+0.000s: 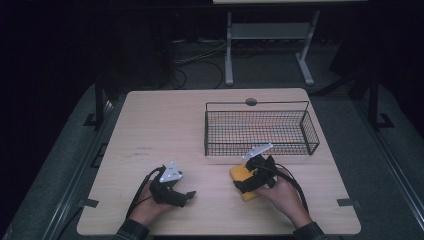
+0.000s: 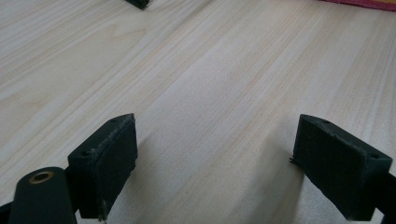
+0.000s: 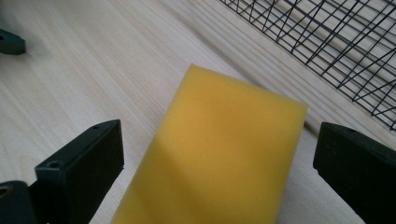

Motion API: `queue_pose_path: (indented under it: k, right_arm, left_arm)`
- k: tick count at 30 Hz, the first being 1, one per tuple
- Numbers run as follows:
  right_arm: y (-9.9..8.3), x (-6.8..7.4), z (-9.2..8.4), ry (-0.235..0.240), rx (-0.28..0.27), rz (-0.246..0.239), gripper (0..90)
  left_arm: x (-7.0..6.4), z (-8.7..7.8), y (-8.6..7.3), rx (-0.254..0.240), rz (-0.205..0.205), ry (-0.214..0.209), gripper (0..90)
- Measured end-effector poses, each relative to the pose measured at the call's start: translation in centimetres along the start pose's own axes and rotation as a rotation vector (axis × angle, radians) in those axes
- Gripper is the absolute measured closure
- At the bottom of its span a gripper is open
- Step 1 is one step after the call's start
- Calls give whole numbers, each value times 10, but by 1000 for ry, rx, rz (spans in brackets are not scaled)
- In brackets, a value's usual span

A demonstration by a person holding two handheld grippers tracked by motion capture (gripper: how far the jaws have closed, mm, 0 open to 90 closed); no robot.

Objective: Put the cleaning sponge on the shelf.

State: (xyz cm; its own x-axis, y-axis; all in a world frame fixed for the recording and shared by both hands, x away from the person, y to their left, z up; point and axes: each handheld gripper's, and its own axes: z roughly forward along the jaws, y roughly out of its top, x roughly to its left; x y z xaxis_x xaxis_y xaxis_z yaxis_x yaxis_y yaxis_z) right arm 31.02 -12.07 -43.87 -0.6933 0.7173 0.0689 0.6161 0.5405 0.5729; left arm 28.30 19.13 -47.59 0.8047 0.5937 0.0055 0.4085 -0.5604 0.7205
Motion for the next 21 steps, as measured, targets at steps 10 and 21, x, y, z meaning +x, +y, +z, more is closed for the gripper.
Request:
queue_pose_path:
  k: [10,21]
  right_arm:
    - [-2,1,9,2,52,4,14]
    - [-6,1,14,7,102,17,34]
  left_arm:
    - [0,0,0,0,0,1,129]
    - [-1,0,0,-2,-6,0,129]
